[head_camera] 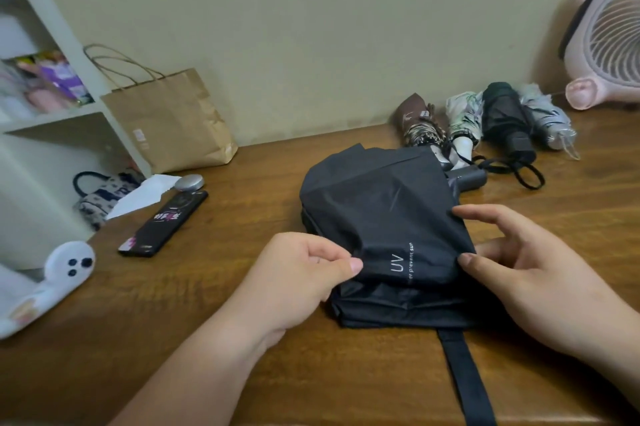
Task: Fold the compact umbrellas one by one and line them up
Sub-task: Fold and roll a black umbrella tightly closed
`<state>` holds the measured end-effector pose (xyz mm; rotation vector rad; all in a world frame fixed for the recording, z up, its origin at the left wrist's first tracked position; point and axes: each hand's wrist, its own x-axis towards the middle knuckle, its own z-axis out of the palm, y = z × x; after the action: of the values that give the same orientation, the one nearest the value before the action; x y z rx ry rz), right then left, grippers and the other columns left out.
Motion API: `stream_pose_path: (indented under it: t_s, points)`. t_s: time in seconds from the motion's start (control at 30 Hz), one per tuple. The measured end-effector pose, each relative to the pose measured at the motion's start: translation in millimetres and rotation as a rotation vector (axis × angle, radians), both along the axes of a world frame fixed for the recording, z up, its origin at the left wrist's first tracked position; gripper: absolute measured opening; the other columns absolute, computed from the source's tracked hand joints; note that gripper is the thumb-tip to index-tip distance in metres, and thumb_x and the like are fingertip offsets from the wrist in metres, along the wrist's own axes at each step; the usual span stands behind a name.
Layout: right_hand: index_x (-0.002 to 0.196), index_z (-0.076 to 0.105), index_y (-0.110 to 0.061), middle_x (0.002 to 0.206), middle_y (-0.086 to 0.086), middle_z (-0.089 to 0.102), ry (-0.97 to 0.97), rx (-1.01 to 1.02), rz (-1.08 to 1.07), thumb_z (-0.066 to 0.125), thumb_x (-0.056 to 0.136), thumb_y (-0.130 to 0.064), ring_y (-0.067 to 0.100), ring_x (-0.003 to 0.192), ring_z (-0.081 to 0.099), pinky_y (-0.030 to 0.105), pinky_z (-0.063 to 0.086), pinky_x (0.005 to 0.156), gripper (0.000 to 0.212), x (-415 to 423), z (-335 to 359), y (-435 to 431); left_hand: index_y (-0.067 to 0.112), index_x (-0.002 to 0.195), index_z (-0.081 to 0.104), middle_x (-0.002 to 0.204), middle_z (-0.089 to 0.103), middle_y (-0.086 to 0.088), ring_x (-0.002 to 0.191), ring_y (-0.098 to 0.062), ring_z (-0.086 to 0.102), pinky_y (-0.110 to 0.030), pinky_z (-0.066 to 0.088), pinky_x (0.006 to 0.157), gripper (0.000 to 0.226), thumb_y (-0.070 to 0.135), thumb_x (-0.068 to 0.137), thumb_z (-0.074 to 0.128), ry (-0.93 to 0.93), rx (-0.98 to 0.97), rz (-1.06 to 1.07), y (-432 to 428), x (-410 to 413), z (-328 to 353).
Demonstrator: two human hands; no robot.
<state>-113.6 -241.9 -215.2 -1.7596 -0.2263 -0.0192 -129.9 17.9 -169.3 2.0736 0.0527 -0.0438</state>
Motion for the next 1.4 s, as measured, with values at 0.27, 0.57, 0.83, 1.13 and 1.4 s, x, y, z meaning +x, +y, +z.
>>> stream_pose_path:
  t_s: [0.27, 0.57, 0.83, 1.13, 1.4]
  points:
    - [0.119, 0.058, -0.053, 0.075, 0.013, 0.071, -0.055, -0.013, -0.006, 0.069, 0.093, -0.009, 0.033, 0.056, 0.057, 0.04, 0.045, 0.047, 0.053, -3, 6, 1, 0.01, 0.069, 0.067, 0.05, 0.052, 0.0, 0.048, -0.015, 0.04, -0.022, 0.038, 0.051, 0.026, 0.025, 0.086, 0.081, 0.002, 0.045, 0.019, 2, -17, -6]
    - [0.108, 0.069, -0.043, 0.062, 0.013, 0.06, -0.071, -0.062, -0.01, 0.069, 0.091, -0.001, 0.019, 0.045, 0.046, 0.021, 0.035, 0.039, 0.045, -6, 12, 1, 0.04, 0.098, 0.067, 0.102, 0.058, 0.026, 0.104, 0.003, 0.054, -0.01, 0.04, 0.087, 0.019, 0.026, 0.089, 0.076, -0.469, 0.456, -0.037, 17, -8, -1]
    - [0.087, 0.076, -0.035, 0.068, 0.004, 0.068, -0.078, -0.178, -0.074, 0.074, 0.088, -0.009, 0.03, 0.059, 0.061, 0.043, 0.048, 0.054, 0.026, -5, 6, 1, 0.035, 0.103, 0.078, 0.136, 0.059, 0.022, 0.137, 0.003, 0.037, -0.027, 0.016, 0.117, 0.015, 0.031, 0.094, 0.067, -0.559, 0.784, -0.564, 33, 26, 8]
    - [0.078, 0.071, -0.04, 0.061, -0.008, 0.066, -0.134, -0.29, -0.051, 0.073, 0.085, -0.003, 0.016, 0.046, 0.055, 0.028, 0.045, 0.049, 0.037, -11, 15, 5, 0.032, 0.1, 0.073, 0.14, 0.059, 0.022, 0.143, 0.008, 0.034, -0.025, 0.025, 0.119, 0.011, 0.025, 0.099, 0.065, -0.519, 0.732, -0.574, 44, 20, -7]
    - [0.078, 0.072, -0.039, 0.078, -0.016, 0.066, -0.211, -0.432, -0.089, 0.076, 0.073, -0.018, 0.009, 0.072, 0.064, 0.015, 0.045, 0.063, 0.022, -13, 9, 6, 0.034, 0.098, 0.068, 0.097, 0.066, 0.02, 0.099, 0.0, 0.056, -0.028, 0.041, 0.098, 0.035, 0.045, 0.104, 0.035, -0.486, 0.893, -0.623, 18, 34, 14]
